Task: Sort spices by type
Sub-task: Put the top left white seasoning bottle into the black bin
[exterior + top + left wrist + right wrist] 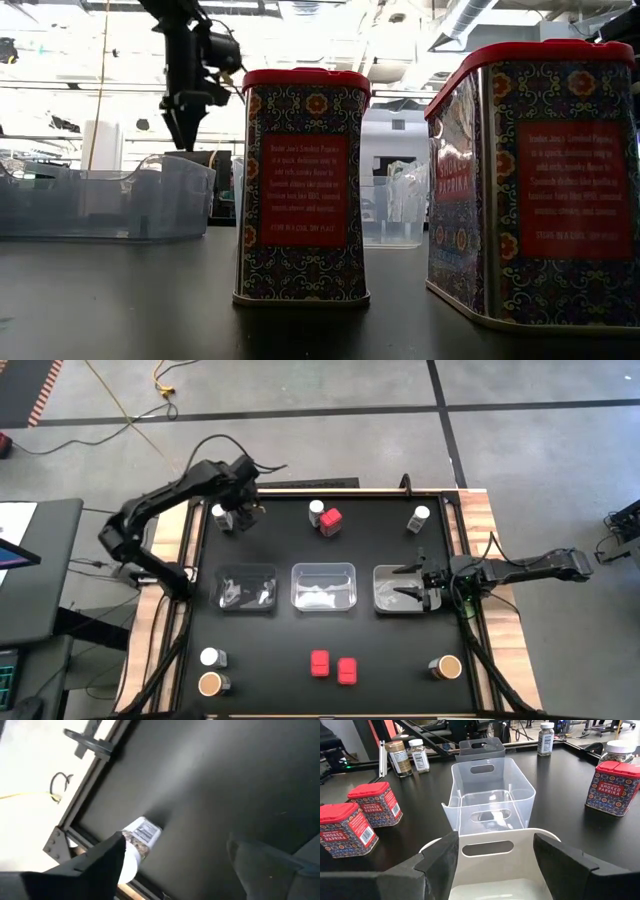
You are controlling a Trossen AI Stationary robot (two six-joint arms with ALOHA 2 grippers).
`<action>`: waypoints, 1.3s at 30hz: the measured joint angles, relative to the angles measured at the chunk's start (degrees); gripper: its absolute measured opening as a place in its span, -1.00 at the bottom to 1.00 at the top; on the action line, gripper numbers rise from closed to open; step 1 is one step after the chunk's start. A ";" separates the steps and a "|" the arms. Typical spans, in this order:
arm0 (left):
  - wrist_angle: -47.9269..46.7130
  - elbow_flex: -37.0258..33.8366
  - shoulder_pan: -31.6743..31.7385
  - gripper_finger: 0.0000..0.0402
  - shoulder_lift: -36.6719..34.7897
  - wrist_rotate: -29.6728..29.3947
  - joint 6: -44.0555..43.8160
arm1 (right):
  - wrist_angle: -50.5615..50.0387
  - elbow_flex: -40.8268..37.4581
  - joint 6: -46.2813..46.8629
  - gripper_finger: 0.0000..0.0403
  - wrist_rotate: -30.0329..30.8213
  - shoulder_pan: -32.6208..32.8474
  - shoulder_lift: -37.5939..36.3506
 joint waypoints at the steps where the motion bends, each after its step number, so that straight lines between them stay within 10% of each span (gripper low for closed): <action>1: 0.04 0.00 -0.23 0.75 0.91 -0.01 -0.26 | 0.00 0.00 -0.02 0.42 0.00 0.00 0.01; 16: -4.57 0.15 -1.62 0.79 7.09 -1.05 12.89 | 0.00 0.00 -0.02 0.42 0.00 0.00 0.00; 39: -3.42 0.17 14.06 0.79 1.58 4.96 26.57 | 0.00 0.00 0.00 0.42 0.00 -0.02 0.00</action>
